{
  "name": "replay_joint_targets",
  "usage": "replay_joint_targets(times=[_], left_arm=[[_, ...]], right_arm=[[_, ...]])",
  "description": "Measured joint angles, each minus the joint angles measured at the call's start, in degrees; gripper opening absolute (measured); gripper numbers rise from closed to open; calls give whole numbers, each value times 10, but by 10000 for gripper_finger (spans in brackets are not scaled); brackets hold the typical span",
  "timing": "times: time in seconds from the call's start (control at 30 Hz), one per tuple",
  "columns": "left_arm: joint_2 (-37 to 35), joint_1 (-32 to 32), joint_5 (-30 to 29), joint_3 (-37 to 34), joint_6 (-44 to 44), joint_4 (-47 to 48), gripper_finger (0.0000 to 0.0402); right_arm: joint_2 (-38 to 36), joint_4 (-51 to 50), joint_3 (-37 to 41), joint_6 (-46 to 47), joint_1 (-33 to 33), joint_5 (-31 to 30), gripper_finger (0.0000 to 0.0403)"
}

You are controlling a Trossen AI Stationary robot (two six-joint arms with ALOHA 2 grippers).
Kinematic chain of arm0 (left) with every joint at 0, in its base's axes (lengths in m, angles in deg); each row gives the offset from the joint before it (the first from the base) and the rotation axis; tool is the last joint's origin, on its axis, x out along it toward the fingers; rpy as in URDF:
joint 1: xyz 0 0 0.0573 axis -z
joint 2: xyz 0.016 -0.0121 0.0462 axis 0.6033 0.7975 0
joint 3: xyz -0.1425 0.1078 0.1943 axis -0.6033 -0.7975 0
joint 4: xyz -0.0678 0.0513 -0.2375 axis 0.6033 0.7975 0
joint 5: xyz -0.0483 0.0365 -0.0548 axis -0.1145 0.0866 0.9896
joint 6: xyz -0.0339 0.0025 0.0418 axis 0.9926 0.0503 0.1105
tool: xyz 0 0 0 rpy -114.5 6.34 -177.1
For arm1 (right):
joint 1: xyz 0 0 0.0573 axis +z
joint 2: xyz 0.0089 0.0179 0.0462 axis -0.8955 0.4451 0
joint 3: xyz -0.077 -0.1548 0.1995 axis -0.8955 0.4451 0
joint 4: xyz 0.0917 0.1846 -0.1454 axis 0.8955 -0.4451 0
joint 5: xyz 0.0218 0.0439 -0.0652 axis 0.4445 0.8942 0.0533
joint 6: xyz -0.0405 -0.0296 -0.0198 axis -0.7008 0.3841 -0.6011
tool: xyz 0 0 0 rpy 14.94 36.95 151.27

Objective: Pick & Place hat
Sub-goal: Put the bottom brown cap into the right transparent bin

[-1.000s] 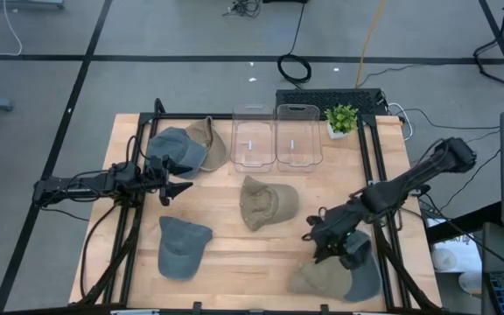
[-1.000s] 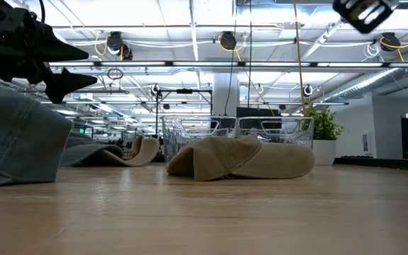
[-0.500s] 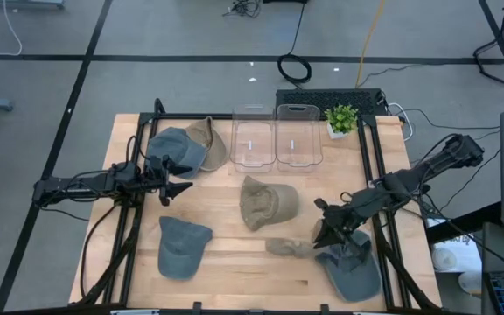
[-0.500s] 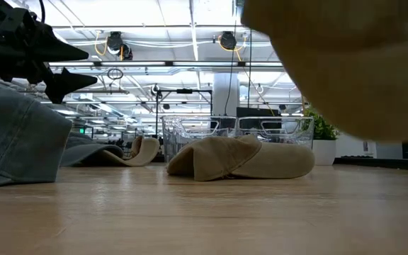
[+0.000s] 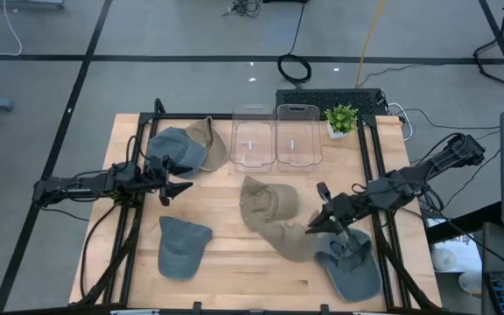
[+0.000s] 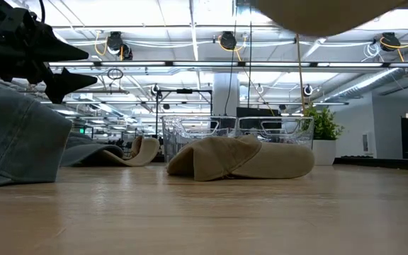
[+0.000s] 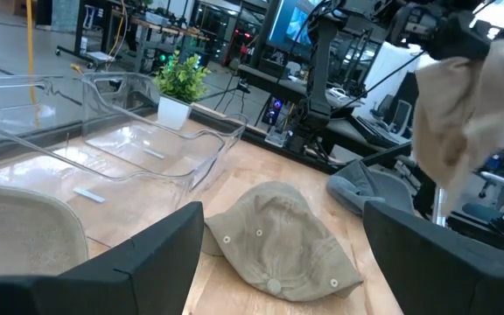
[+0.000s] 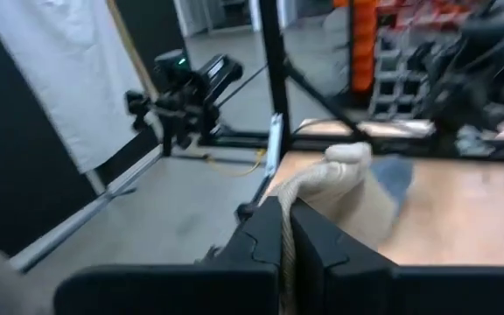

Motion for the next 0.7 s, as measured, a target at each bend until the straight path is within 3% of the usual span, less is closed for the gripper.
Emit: replay_joint_targets(times=[0.43, 0.7], left_arm=[[0, 0, 0, 0, 0, 0, 324], [0, 0, 0, 0, 0, 0, 324]], right_arm=[[0, 56, 0, -86, 7, -108, 0], [0, 58, 0, -76, 7, -149, 0]])
